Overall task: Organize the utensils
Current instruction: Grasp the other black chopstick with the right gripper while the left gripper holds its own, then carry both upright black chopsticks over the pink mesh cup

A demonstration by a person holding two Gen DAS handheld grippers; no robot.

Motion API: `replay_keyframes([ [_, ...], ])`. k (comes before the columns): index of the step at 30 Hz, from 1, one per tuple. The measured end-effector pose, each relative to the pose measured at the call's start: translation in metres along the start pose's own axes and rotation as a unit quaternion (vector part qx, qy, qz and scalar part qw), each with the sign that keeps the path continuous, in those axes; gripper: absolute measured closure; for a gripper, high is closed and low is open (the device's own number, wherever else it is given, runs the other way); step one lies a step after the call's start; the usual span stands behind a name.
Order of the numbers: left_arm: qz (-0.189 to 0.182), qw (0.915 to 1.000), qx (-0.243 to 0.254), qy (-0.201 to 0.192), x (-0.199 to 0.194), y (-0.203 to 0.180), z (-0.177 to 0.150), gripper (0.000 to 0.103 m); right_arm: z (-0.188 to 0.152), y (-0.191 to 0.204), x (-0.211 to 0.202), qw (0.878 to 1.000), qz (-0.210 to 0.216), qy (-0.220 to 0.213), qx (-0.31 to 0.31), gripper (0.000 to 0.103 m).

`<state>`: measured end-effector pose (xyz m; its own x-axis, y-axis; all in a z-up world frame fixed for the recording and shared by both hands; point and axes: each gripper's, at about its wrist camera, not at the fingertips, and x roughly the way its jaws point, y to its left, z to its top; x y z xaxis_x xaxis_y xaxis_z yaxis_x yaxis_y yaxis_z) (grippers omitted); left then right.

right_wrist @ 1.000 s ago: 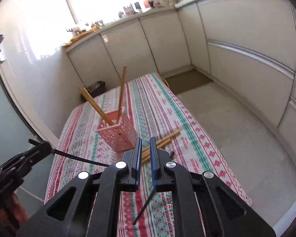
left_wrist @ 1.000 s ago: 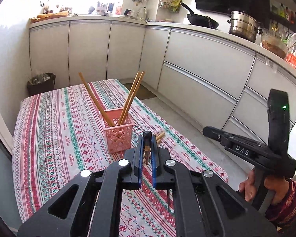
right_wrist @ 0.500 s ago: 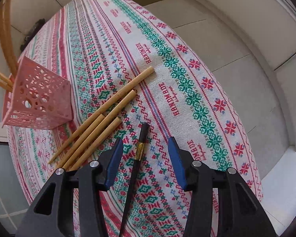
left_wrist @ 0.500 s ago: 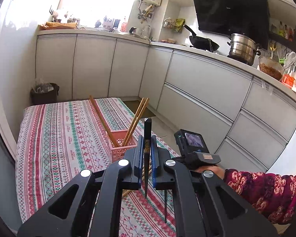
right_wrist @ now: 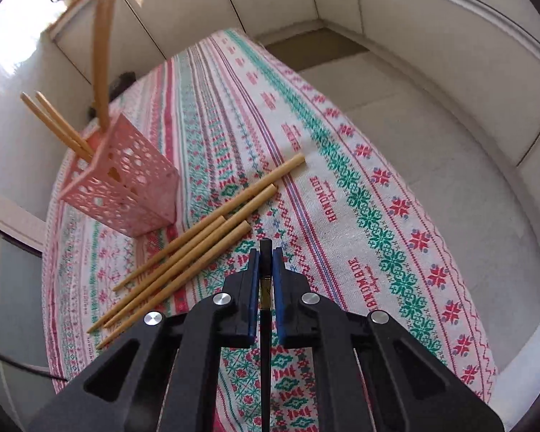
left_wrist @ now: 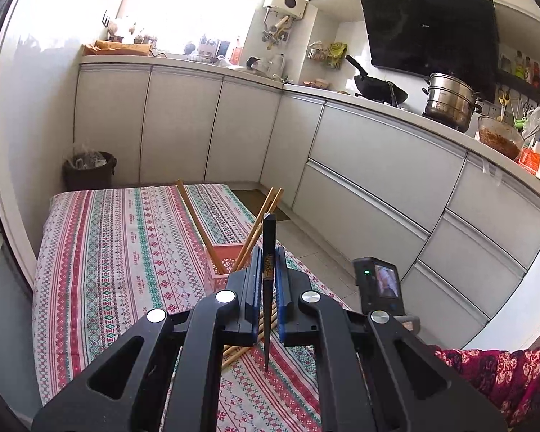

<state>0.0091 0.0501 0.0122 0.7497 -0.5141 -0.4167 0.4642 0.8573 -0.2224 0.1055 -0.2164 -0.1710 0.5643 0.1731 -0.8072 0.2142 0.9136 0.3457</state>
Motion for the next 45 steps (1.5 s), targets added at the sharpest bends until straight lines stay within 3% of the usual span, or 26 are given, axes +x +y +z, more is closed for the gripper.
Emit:
replay_keyframes([
  [5,0.001,1.0000,0.001,-0.003,0.001,-0.004,-0.002,0.097,-0.014,0.002,-0.052,0.996,0.046,-0.075,-0.021,0.096],
  [14,0.009,0.9992,-0.007,-0.039,-0.006,-0.017,0.008,0.097,-0.034,0.017,-0.155,0.970,0.106,-0.204,-0.078,0.096],
  [20,0.024,0.9978,-0.013,-0.060,-0.006,-0.017,0.026,0.097,-0.008,0.026,-0.194,0.956,0.133,-0.248,-0.080,0.095],
  [27,0.043,0.9948,-0.012,-0.092,-0.001,-0.015,0.062,0.097,0.047,0.051,-0.229,0.933,0.164,-0.305,-0.096,0.095],
  [33,0.051,0.9908,0.007,-0.125,0.008,-0.020,0.092,0.097,0.089,0.075,-0.228,0.916,0.166,-0.348,-0.109,0.095],
  [38,0.070,0.9891,0.005,-0.129,0.038,-0.014,0.095,0.097,0.109,0.085,-0.189,0.918,0.164,-0.345,-0.102,0.095],
  [45,0.088,0.9907,-0.022,-0.102,0.085,0.014,0.085,0.097,0.109,0.097,-0.136,0.920,0.164,-0.340,-0.109,0.095],
])
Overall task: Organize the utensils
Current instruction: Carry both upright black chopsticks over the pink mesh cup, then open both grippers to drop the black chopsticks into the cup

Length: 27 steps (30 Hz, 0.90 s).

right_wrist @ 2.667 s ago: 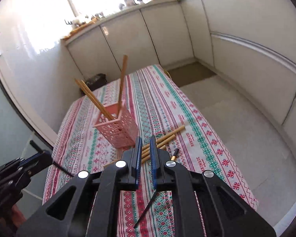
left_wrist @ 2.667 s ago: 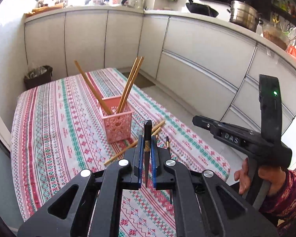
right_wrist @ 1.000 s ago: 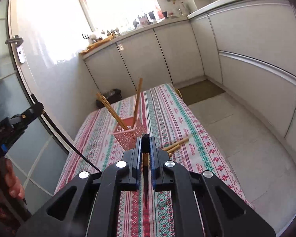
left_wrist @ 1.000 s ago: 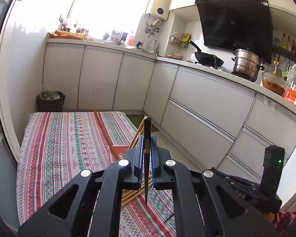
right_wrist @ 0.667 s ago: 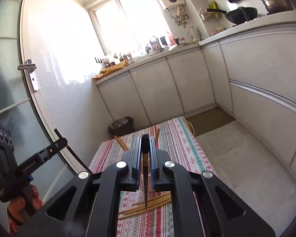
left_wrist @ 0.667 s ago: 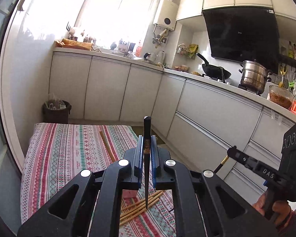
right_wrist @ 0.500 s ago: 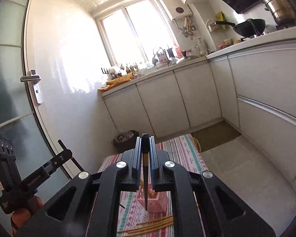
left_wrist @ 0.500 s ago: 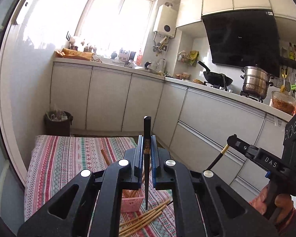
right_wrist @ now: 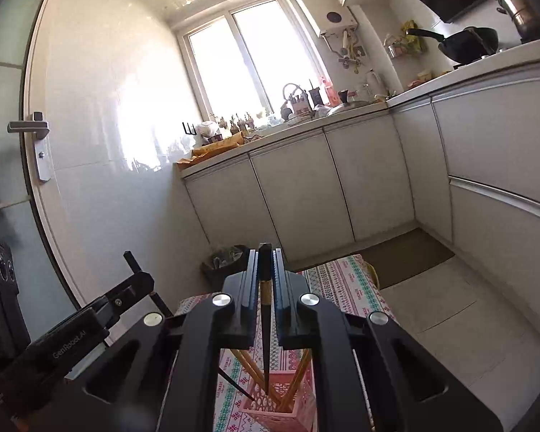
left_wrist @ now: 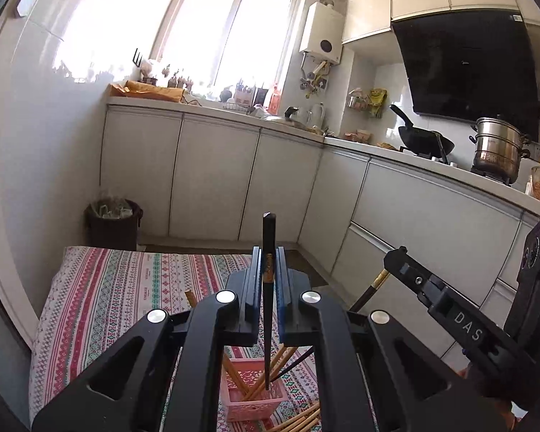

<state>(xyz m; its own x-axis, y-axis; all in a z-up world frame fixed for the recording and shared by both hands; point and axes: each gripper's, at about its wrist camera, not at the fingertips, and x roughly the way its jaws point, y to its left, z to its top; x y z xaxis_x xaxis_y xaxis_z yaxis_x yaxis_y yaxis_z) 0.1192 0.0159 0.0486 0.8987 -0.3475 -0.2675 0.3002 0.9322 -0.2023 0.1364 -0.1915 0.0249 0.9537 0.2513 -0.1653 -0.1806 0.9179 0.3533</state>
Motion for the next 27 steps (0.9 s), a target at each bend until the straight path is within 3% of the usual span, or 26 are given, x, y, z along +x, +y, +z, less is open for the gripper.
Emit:
replay_keyframes([
  [6,0.013,0.9996,-0.021,0.016,0.022,0.016,-0.016,0.096,-0.022,-0.006,0.031,1.000,0.009,0.021,-0.009,0.095],
  [7,0.016,0.9995,-0.022,0.018,0.023,0.017,-0.018,0.093,-0.026,-0.008,0.035,1.000,0.011,0.029,-0.006,0.095],
  [10,0.013,0.9994,-0.030,0.012,0.018,0.022,-0.018,0.062,-0.029,-0.012,0.038,0.999,0.010,0.034,0.004,0.092],
  [14,0.016,0.9994,-0.032,0.000,0.006,0.024,-0.012,0.059,-0.023,-0.010,0.025,1.000,0.006,0.019,0.006,0.089],
  [17,0.022,0.9993,-0.030,-0.003,0.001,0.023,-0.008,0.059,-0.020,-0.006,0.013,1.000,0.005,0.008,0.003,0.076],
  [24,0.040,0.9989,-0.024,-0.007,-0.011,0.021,-0.005,0.056,-0.017,-0.006,-0.004,1.000,-0.004,-0.006,0.003,0.055],
  [25,0.043,0.9988,-0.023,-0.008,-0.013,0.021,-0.004,0.051,-0.016,-0.007,-0.005,1.000,-0.006,-0.007,0.004,0.053],
  [27,0.057,0.9980,-0.020,-0.016,-0.020,0.020,-0.004,0.039,-0.015,-0.010,-0.009,1.000,-0.010,-0.010,0.011,0.038],
])
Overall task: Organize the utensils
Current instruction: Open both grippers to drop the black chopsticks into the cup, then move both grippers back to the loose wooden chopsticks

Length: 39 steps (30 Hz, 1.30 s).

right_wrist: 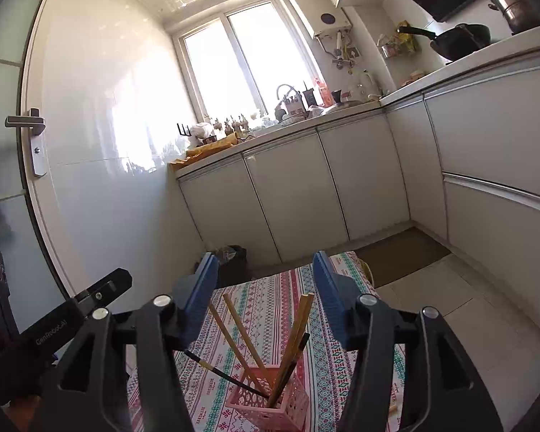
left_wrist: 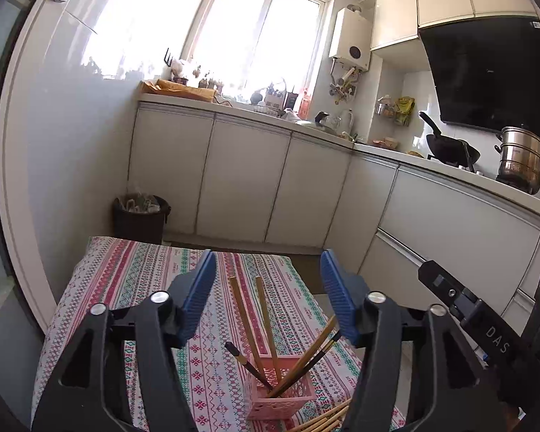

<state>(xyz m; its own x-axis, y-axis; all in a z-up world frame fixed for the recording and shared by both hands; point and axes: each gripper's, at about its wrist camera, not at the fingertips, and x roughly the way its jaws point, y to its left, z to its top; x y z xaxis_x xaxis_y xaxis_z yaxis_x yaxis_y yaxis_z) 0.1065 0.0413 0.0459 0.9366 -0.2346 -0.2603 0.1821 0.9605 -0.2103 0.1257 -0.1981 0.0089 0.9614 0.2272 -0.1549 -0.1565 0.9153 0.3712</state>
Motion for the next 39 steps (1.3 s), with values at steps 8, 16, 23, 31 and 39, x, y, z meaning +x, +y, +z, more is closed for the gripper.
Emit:
replay_keyframes([
  [8,0.024,0.9996,0.009,-0.009,-0.021,0.001,0.003,0.013,0.001,-0.011,-0.016,1.000,-0.014,-0.007,0.024,0.007],
  [16,0.034,0.9990,0.028,-0.005,-0.034,-0.002,0.002,0.007,-0.005,-0.012,-0.022,0.999,-0.043,0.024,0.006,0.007],
  [23,0.002,0.9981,0.062,0.003,-0.053,-0.004,0.001,0.007,-0.026,-0.043,-0.010,0.984,-0.094,0.146,0.034,0.007],
  [31,-0.190,0.9481,0.210,0.145,-0.052,-0.052,-0.041,0.007,-0.069,-0.137,0.000,0.922,-0.127,0.289,0.226,0.007],
  [39,-0.272,0.8295,0.328,0.361,0.021,-0.111,-0.157,0.028,-0.060,-0.175,-0.015,0.907,-0.124,0.268,0.299,0.007],
])
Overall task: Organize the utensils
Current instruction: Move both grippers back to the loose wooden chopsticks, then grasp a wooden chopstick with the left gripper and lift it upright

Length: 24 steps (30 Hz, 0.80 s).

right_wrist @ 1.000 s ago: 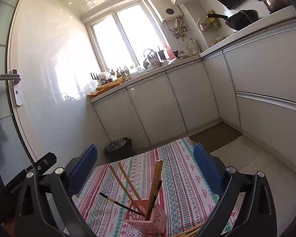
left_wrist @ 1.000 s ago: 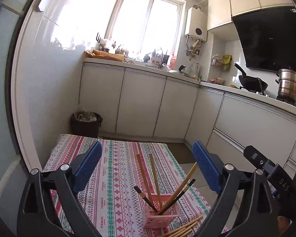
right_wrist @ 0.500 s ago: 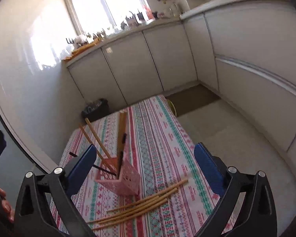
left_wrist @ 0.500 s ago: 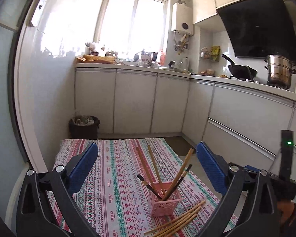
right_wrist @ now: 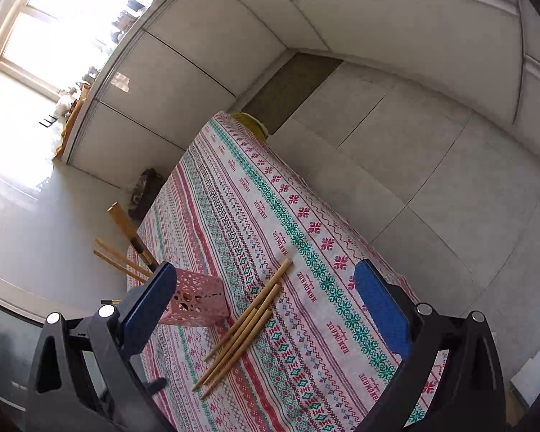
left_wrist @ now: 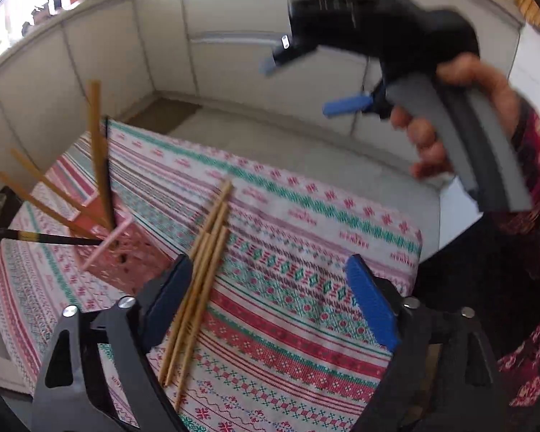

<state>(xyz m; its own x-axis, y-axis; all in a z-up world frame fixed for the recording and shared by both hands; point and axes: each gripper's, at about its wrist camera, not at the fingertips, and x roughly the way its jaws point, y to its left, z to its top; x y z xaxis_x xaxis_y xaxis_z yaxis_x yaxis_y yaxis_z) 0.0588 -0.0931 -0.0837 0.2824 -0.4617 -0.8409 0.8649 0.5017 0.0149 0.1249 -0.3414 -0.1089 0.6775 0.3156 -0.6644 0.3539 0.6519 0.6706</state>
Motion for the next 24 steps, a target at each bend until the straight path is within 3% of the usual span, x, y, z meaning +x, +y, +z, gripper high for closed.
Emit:
replay_keyframes([
  [2,-0.010,0.9981,0.025,0.055,0.031,-0.003,0.000,0.048,0.003,-0.004,0.002,1.000,0.013,0.011,0.014,0.007],
  [5,-0.033,0.9928,0.034,0.110,0.066,0.003,0.008,0.065,0.007,-0.007,0.005,0.999,0.034,0.023,0.025,0.007],
  [8,-0.004,0.9882,0.025,0.151,0.093,0.019,0.013,0.072,0.012,-0.008,0.004,0.998,0.046,0.024,0.030,0.007],
  [13,0.021,0.9790,0.018,0.202,0.122,0.040,0.018,0.074,0.019,-0.016,0.007,0.997,0.052,0.032,0.040,0.007],
  [18,0.018,0.9767,0.026,0.212,0.143,0.048,0.025,0.073,0.023,-0.028,0.015,0.996,0.046,0.048,0.058,0.007],
  [21,0.029,0.9706,0.020,0.238,0.156,0.056,0.030,0.073,0.023,-0.033,0.015,0.996,0.044,0.048,0.067,0.007],
  [24,0.016,0.9707,0.013,0.240,0.162,0.065,0.034,0.075,0.025,-0.039,0.013,0.995,0.040,0.041,0.079,0.007],
])
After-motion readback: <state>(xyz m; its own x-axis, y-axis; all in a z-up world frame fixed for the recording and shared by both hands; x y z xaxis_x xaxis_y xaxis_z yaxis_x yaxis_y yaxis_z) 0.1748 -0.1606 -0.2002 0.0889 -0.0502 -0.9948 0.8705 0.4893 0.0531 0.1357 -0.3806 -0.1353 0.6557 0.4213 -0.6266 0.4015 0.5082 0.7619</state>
